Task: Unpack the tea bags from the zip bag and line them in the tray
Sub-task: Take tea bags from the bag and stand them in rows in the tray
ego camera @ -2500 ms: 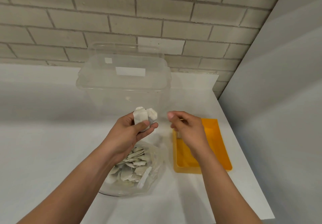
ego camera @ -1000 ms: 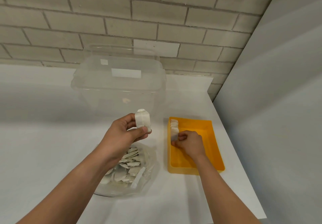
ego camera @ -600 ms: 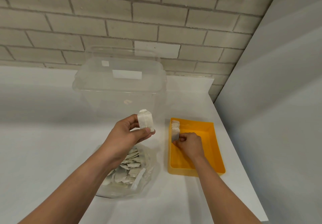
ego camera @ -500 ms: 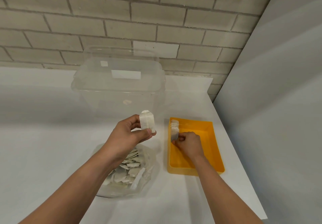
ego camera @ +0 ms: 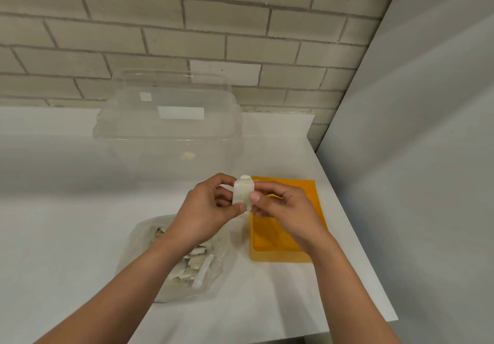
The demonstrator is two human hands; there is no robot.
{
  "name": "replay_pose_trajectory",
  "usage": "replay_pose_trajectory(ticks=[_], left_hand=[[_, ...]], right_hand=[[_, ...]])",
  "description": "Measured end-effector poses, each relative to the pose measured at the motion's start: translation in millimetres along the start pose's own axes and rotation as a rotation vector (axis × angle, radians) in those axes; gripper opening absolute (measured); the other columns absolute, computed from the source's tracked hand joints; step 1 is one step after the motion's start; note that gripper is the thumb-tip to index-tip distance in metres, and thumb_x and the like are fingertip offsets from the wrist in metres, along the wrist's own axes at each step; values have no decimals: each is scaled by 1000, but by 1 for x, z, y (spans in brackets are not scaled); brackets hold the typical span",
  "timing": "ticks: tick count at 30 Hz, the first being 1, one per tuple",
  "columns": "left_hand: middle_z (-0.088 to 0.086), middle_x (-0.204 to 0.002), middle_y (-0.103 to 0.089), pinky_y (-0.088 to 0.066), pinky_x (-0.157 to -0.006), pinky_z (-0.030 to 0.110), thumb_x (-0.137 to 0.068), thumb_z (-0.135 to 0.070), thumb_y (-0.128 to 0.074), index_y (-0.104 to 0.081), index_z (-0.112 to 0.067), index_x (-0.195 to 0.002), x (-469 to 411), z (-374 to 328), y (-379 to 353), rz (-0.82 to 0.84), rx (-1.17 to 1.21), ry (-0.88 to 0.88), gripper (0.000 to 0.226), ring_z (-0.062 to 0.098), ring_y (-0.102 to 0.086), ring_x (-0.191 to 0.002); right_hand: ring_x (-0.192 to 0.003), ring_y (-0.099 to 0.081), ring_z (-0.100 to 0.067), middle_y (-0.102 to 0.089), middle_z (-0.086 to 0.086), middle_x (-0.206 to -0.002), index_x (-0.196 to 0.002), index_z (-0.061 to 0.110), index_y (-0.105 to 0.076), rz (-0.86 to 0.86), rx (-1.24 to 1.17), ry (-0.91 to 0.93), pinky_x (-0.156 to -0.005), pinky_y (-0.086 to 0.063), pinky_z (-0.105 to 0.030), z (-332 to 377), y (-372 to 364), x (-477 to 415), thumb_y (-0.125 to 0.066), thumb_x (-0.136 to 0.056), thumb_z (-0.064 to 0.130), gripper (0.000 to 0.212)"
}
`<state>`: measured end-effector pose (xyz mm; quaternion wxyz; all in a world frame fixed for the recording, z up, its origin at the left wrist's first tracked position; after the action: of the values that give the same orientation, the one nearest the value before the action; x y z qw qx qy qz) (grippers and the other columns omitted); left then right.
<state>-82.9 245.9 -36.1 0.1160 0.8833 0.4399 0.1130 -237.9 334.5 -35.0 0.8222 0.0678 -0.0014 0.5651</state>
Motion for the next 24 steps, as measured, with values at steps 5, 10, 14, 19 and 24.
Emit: replay_pose_trajectory(ticks=[5,10,14,19,24], left_hand=[[-9,-90,-77,-54,-73,17,-83,-28,-86,-64,-35,-112,-2,-5,-15,-3,-149,-62,36,2,-72,-81],[-11,-132,-64,-51,-98,38,-92,-49,-68,-57,-34,-136,-2,3,-43,121,-779,-105,47,16,-58,-124],[-1,-125,-68,-48,-88,37,-89,-49,-70,-60,-32,-131,2,20,-74,319,-1098,-74,47,26,-58,-122],[6,-122,-69,-42,-88,36,-95,-35,-67,-62,-24,-129,-3,29,-89,296,-1267,-88,36,27,-59,-118],[7,-123,-68,-35,-82,34,-94,-48,-67,-62,-24,-130,-3,30,-94,284,-1251,-69,43,26,-59,-118]], right_hand=[[-78,-72,-12,-77,-5,-87,-99,12,-79,-68,105,22,-74,-59,-24,-7,17,2,-74,-93,10,8],[-73,-72,-13,-76,1,-80,-94,17,-78,-295,146,-16,-79,-63,-35,-36,53,-10,-73,-94,16,5],[-76,-74,-16,-75,5,-79,-91,25,-77,-351,212,-71,-85,-62,-44,-76,72,-24,-72,-94,21,7],[-71,-72,-11,-76,6,-76,-91,25,-79,-164,432,-139,-83,-61,-43,-108,63,-43,-75,-91,24,4],[-66,-67,-7,-76,6,-72,-87,28,-79,-87,535,-153,-77,-58,-33,-115,49,-60,-78,-88,23,5]])
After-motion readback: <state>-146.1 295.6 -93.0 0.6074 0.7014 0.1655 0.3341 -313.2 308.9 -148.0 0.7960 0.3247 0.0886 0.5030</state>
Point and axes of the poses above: each hand's wrist, its own x-axis away from the middle knuckle, its own y-axis out of the back of the hand, z = x × y, the point moved 7 cm from there along -x, towards the middle knuckle
